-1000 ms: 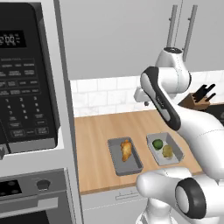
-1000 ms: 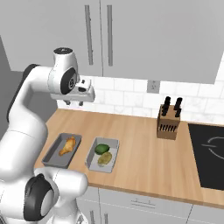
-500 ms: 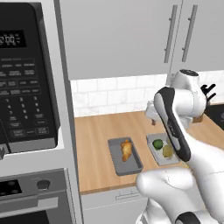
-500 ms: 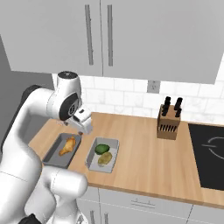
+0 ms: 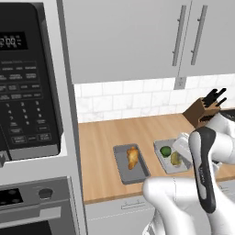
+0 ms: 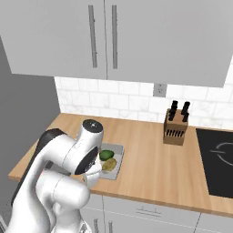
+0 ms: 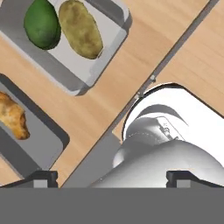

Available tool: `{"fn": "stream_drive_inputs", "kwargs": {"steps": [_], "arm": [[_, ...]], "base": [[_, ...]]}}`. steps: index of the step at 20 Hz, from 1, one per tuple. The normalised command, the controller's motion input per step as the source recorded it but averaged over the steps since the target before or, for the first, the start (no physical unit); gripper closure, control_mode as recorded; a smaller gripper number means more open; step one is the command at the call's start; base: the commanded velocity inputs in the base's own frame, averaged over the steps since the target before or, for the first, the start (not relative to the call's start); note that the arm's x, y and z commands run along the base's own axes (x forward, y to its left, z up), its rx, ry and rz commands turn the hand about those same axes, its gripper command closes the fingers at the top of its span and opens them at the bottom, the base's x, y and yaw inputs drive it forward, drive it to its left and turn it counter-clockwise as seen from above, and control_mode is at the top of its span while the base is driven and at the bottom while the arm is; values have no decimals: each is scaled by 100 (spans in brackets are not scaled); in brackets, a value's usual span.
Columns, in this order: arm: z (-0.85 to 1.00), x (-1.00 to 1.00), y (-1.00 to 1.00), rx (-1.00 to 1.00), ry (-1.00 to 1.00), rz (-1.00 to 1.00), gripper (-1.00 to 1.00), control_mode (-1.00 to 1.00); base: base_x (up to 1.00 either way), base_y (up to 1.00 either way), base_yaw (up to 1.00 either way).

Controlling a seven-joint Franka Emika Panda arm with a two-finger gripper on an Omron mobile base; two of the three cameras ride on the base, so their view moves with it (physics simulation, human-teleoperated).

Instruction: Take the meat container that has the chicken drumstick and place it on the second highest rack of the freezer. Then take the vegetable container that has the potato and avocado and place it on the highest rack of the freezer.

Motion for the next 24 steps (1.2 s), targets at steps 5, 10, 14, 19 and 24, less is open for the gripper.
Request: {"fn": "stream_drive_inputs", "kwargs": {"steps": [5, 10, 14, 19, 24], "arm": [[-27, 4, -34, 1, 5, -6, -100, -100], [-43, 40, -2, 0, 2, -15, -100, -100], [-27, 54, 0, 0, 1, -19, -100, -100], [-19, 56, 0, 0, 4, -11, -100, -100], [-26, 40, -2, 2, 5, -2, -100, -100]], "base": [[0, 0, 0], [0, 0, 0], [0, 0, 0], [0, 0, 0], [0, 0, 0]]}}
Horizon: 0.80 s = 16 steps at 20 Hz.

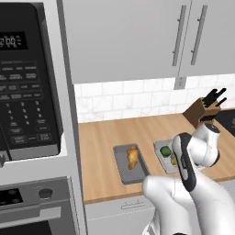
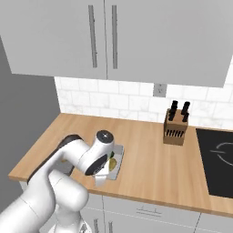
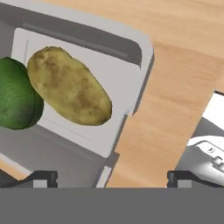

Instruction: Take the meat container that has the chicken drumstick and place it on the second highest rack of the freezer. Then take the vegetable container that has the potato and avocado and place it on the highest rack of the freezer.

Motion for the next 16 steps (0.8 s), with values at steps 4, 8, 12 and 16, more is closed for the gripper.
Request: {"fn": "stream_drive_inputs", "kwargs": {"steps": [4, 8, 12, 16], "arm": [[-32, 31, -2, 3, 5, 0, -100, -100], [-52, 12, 0, 1, 3, 0, -100, -100], [-58, 0, 13, 0, 0, 0, -100, -100], [-51, 18, 32, -2, 0, -2, -100, -100]], "base": [[0, 0, 0], [0, 0, 0], [0, 0, 0], [0, 0, 0]]}}
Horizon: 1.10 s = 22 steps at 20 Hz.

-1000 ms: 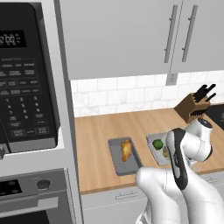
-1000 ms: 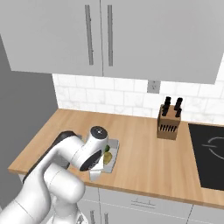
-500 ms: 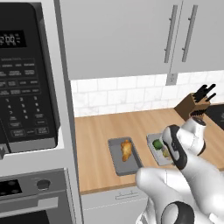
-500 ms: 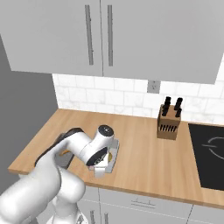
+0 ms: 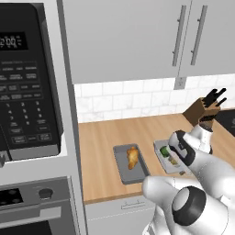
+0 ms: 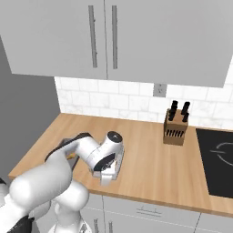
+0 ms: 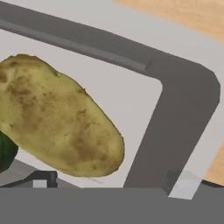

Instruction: Take the meat container that has the chicken drumstick and place it on the second highest rack of the freezer. Then take the vegetable container that has the potato and avocado and place it on the highest rack of the freezer.

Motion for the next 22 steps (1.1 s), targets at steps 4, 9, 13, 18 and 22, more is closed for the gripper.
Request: {"fn": "stream_drive_inputs", "kwargs": {"steps": [4, 9, 13, 18, 22], "arm": [[-46, 25, 51, -8, 0, -4, 100, -100], [-32, -29, 79, -46, -32, 1, 100, -100], [-6, -56, 72, -43, -41, 10, 100, -100], [0, -79, 29, -9, -28, 23, 100, -100], [0, -94, 3, 5, -19, 28, 100, -100]], "base": [[0, 0, 0], [0, 0, 0], [0, 0, 0], [0, 0, 0], [0, 0, 0]]}}
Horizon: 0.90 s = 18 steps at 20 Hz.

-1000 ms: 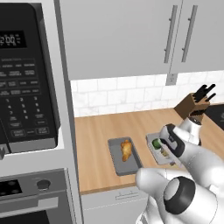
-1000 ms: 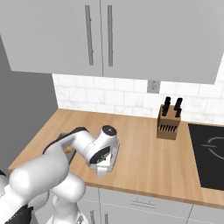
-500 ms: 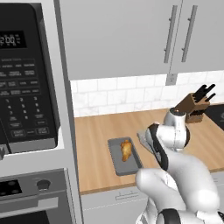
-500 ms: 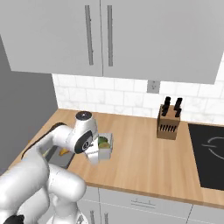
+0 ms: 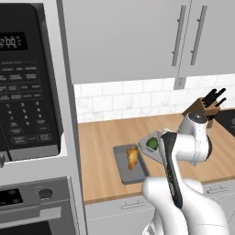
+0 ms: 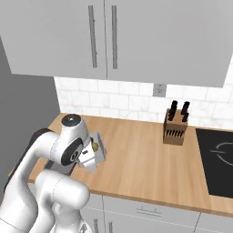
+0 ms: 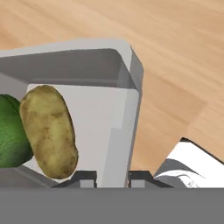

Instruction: Take the meat container that has the chicken drumstick and place it on the second highest rack of the freezer. Then take the vegetable container that has the potato and avocado and place it on the highest rack of the freezer.

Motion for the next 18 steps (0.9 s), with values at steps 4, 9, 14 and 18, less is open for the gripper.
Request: {"fn": "stream_drive_inputs", "kwargs": {"steps": [4, 9, 14, 18], "arm": [[47, -58, -1, 11, -9, 28, 100, -100], [100, -50, 0, -2, -10, 36, 100, -100], [100, -71, 0, 1, -11, 46, 100, -100], [100, -56, 2, 0, -11, 49, 100, -100]], "base": [[0, 0, 0], [0, 0, 0], [0, 0, 0], [0, 0, 0]]}}
